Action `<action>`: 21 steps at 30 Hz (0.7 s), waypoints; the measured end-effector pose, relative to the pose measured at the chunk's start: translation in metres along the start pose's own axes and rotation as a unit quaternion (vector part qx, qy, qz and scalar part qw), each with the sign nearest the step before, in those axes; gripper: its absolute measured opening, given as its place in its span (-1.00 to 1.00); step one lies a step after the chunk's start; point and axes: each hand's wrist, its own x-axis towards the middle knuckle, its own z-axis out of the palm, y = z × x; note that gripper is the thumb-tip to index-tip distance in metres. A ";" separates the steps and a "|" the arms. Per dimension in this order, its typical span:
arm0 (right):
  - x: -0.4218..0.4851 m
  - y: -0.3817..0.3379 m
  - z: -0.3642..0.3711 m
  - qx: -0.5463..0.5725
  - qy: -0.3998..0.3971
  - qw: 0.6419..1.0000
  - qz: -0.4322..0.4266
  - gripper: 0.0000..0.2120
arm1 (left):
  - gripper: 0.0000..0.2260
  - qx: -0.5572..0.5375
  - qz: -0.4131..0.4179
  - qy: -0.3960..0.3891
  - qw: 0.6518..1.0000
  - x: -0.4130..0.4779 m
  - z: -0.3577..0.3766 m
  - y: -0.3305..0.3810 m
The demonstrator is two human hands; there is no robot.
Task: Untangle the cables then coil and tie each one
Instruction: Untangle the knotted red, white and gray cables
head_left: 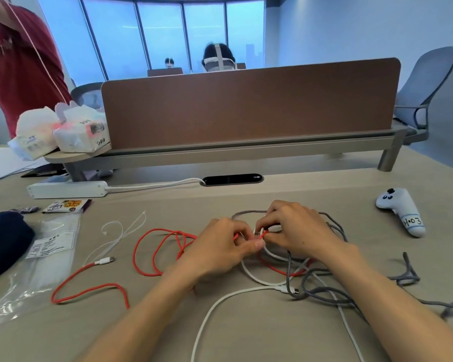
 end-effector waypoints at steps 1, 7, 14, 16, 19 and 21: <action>0.000 0.001 0.000 0.001 0.000 1.000 -0.001 -0.78 | -0.78 0.009 0.015 0.013 1.000 0.000 -0.001 0.000; 0.003 0.015 0.003 0.019 0.020 0.999 0.024 -0.78 | -0.61 -0.189 0.033 0.167 0.967 -0.002 -0.024 0.011; 0.001 0.031 0.001 0.045 0.002 0.998 0.045 -0.79 | -0.57 -0.299 -0.033 0.248 0.921 -0.001 -0.048 0.004; 0.002 0.031 -0.001 0.056 -0.009 0.997 0.046 -0.74 | -0.58 -0.355 -0.047 0.281 0.890 0.000 -0.054 0.005; -0.001 0.032 -0.001 0.055 -0.037 0.997 0.039 -0.72 | -0.59 -0.436 -0.052 0.315 0.841 -0.002 -0.063 0.005; -0.002 0.032 -0.002 0.057 -0.051 0.996 0.036 -0.72 | -0.59 -0.447 -0.047 0.328 0.831 -0.003 -0.067 0.003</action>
